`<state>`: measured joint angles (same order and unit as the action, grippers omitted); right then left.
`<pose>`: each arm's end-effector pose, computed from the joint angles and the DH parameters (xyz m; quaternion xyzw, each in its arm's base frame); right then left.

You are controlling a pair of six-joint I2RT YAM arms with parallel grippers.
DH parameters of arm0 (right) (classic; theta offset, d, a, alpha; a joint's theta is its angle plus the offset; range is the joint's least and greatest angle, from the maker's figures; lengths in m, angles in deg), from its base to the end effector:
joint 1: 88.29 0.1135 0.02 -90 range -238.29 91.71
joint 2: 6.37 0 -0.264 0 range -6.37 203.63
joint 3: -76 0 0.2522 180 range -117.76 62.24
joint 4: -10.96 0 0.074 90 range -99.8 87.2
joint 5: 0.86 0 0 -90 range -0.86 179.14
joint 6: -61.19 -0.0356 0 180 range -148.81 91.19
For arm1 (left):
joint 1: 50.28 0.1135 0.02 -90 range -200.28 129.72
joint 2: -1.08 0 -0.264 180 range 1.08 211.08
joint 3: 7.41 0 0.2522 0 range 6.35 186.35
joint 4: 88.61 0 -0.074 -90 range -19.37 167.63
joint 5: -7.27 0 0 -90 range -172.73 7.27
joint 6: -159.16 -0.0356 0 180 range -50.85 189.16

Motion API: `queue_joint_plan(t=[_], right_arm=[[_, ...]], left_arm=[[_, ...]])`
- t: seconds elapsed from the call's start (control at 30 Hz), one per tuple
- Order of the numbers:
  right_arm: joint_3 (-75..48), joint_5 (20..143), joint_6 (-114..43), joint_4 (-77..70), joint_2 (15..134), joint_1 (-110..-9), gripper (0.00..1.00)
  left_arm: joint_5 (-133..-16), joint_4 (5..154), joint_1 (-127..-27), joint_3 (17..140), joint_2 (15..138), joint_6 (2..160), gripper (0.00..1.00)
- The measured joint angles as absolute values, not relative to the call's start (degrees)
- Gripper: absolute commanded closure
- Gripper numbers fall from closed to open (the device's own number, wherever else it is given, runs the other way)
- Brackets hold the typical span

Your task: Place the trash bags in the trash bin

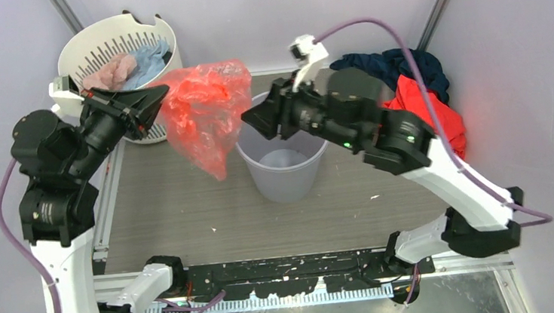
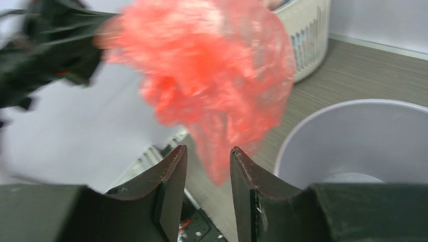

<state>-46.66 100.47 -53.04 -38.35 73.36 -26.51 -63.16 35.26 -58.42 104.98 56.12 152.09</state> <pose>0.1319 0.2309 0.5329 -0.1764 0.7234 0.3987 0.5353 0.1095 -0.0277 0.5445 -0.3222 0.6214 -0.5858 0.4084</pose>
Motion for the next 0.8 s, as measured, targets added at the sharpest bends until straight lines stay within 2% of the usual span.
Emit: queue_joint_plan(t=[0.17,0.37,0.6,0.8], right_arm=[[-47.0,94.8,-55.4,-39.2,67.6,-23.9,0.57],[-50.6,89.3,-56.4,-38.9,72.4,-16.6,0.57],[-50.8,94.3,-55.2,-37.9,84.7,-14.1,0.48],[-45.5,101.4,-51.1,-32.4,85.1,-14.1,0.46]], left_arm=[[-63.0,38.6,-58.4,104.2,58.6,153.7,1.00],[-62.9,39.9,-58.4,104.3,59.2,154.6,1.00],[-61.5,41.4,-58.4,104.8,58.9,156.5,1.00],[-60.2,41.7,-58.4,104.9,57.5,158.1,1.00]])
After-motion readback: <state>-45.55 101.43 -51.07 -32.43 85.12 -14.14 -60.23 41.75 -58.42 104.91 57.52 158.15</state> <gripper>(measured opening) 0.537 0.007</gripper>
